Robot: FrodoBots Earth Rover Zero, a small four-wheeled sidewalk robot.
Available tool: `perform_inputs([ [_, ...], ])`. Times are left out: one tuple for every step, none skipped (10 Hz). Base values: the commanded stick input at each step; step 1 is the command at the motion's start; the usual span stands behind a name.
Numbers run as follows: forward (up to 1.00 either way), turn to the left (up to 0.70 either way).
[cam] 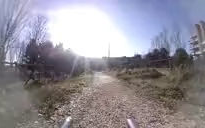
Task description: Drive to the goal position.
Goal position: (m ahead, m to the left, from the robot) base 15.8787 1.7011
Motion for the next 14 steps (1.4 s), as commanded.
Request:
perform_inputs([
  [0.5, 0.0],
  [0.5, 0.0],
  [0.5, 0.0],
  [0.5, 0.0],
  [0.5, 0.0],
  [0.5, 0.0],
  [0.5, 0.0],
  [0.5, 0.0],
  [0.5, 0.0],
  [0.5, 0.0],
  [0.5, 0.0],
  [0.5, 0.0],
  [0.5, 0.0],
  [0.5, 0.0],
])
